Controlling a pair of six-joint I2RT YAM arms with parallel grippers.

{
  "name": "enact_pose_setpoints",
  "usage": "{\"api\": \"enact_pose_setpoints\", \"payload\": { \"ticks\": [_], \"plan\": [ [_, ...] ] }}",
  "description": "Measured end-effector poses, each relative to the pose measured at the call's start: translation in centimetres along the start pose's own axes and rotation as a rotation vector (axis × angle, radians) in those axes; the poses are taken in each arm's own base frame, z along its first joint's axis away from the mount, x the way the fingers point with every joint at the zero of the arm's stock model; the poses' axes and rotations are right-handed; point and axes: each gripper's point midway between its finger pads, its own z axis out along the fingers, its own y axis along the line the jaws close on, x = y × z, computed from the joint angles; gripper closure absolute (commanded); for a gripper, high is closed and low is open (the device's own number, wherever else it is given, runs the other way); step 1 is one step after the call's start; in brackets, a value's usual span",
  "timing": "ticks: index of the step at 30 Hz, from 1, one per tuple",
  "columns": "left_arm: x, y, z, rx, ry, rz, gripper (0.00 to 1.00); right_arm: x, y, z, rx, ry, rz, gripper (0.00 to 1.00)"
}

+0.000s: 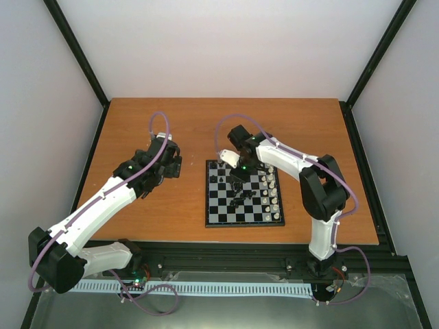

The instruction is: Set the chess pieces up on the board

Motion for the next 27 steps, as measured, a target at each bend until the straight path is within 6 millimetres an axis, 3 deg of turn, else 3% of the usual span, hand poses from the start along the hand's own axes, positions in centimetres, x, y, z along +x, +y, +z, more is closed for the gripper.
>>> {"api": "enact_pose_setpoints", "payload": {
  "ticks": [10,19,27],
  "plan": [
    [0.0,0.0,0.0,0.002,0.001,0.0,0.0,0.6,0.2,2.1,-0.038,0.037,0.009,0.81],
    [0.1,-0.2,0.1,0.006,0.006,0.003,0.0,0.7,0.3,2.3,-0.044,0.042,0.001,0.96],
    [0.2,-0.3,0.2,0.01,0.01,0.005,0.0,0.4,0.1,2.1,-0.04,0.035,-0.002,0.97]
  ]
}}
